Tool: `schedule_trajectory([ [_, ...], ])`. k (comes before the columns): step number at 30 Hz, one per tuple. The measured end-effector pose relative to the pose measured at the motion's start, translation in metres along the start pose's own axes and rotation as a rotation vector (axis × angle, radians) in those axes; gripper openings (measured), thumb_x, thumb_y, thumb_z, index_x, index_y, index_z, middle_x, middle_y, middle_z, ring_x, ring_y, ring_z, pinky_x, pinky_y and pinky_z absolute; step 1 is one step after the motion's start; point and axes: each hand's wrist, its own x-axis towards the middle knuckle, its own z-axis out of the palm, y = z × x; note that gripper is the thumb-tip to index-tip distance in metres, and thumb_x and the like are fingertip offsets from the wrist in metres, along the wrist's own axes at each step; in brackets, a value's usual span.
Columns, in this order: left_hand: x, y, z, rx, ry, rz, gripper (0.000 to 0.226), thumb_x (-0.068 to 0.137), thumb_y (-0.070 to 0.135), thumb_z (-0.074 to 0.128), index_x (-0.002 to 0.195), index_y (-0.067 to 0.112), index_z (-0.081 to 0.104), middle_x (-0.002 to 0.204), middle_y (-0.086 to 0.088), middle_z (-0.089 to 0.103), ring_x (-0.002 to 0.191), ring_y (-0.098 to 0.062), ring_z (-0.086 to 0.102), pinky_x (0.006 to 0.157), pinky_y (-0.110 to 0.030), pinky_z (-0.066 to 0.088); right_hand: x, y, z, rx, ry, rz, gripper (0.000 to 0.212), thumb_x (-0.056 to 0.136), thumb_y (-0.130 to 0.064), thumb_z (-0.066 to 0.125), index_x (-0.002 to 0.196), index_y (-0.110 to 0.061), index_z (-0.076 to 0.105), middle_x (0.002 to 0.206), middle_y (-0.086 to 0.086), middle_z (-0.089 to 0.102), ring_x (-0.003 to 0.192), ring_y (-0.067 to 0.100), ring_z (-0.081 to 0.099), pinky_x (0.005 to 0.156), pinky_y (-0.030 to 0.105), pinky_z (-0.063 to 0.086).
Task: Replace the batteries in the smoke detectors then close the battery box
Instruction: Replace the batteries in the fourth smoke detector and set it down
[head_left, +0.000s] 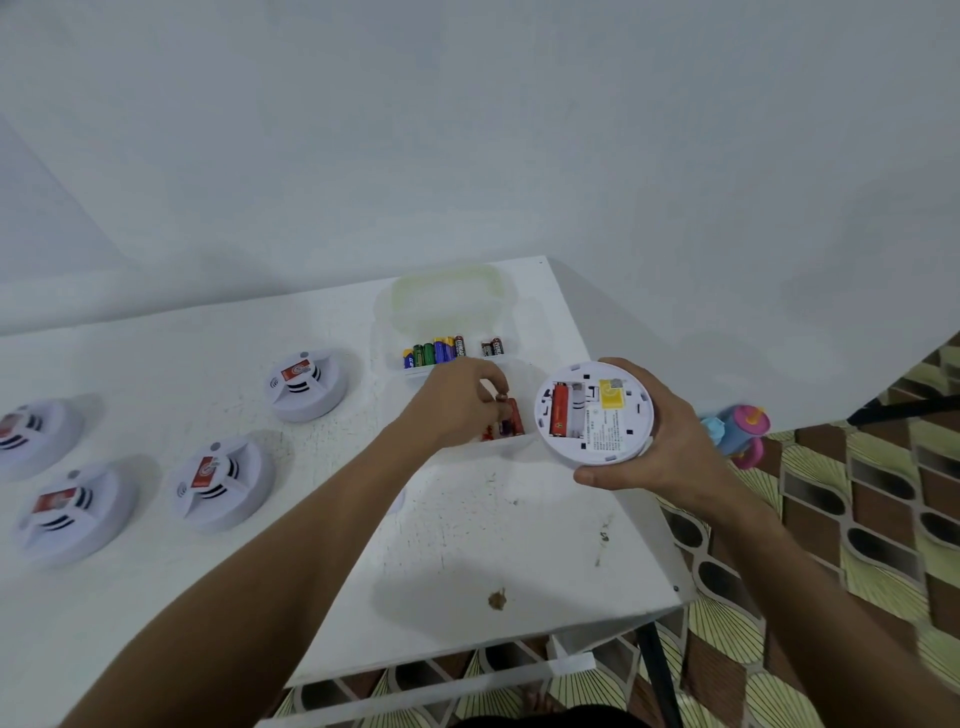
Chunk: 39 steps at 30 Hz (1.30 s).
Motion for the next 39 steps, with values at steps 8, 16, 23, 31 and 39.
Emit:
schedule_trajectory([
  [8,-0.041,0.031,-0.041,-0.353,0.362,0.144,0.015,0.083,0.024,0.073,0.097,0.023,0.069,0.082,0.008,0.074,0.076,-0.008,0.07,0.073,-0.019,0.054,0.009,-0.006,0.014,0.007,-0.022,-0.018,0.087,0.047,-0.023,0.095,0.122,-0.036,0.053,0.113,-0.026,0.066,0.109,0.002,0.063,0.087,0.015,0.052],
  [16,-0.066,0.035,-0.041,-0.085,0.217,0.219,0.023,0.085,0.036,0.07,0.107,0.029,0.071,0.08,0.017,0.064,0.072,0.006,0.058,0.062,-0.006,0.039,0.022,-0.017,0.032,0.029,-0.098,-0.093,0.09,0.047,-0.015,0.095,0.125,-0.034,0.054,0.111,-0.017,0.068,0.106,0.009,0.065,0.084,0.016,0.052],
  [23,-0.082,0.015,-0.052,0.014,-0.047,0.285,0.084,0.063,0.063,0.075,0.139,0.041,0.044,0.118,0.014,0.043,0.109,-0.001,0.045,0.079,-0.008,0.038,0.028,-0.022,0.034,0.1,-0.157,-0.09,0.088,0.049,-0.006,0.092,0.125,-0.032,0.055,0.114,-0.014,0.069,0.109,0.01,0.065,0.084,0.018,0.054],
  [31,-0.092,0.001,-0.048,-0.153,0.026,0.349,0.07,0.062,0.052,0.077,0.125,0.05,0.049,0.113,0.015,0.056,0.098,-0.005,0.058,0.078,-0.015,0.054,0.033,-0.021,0.043,0.141,-0.22,-0.057,0.1,0.046,-0.015,0.095,0.136,-0.015,0.052,0.123,0.001,0.066,0.119,0.024,0.061,0.094,0.035,0.055],
  [39,-0.106,-0.018,-0.049,-0.249,0.085,0.277,0.073,0.058,0.048,0.078,0.127,0.033,0.061,0.117,0.017,0.054,0.103,0.0,0.056,0.077,-0.009,0.051,0.037,-0.027,0.064,0.171,-0.243,-0.074,0.09,0.046,-0.023,0.093,0.127,-0.029,0.056,0.119,-0.009,0.069,0.114,0.016,0.063,0.088,0.025,0.055],
])
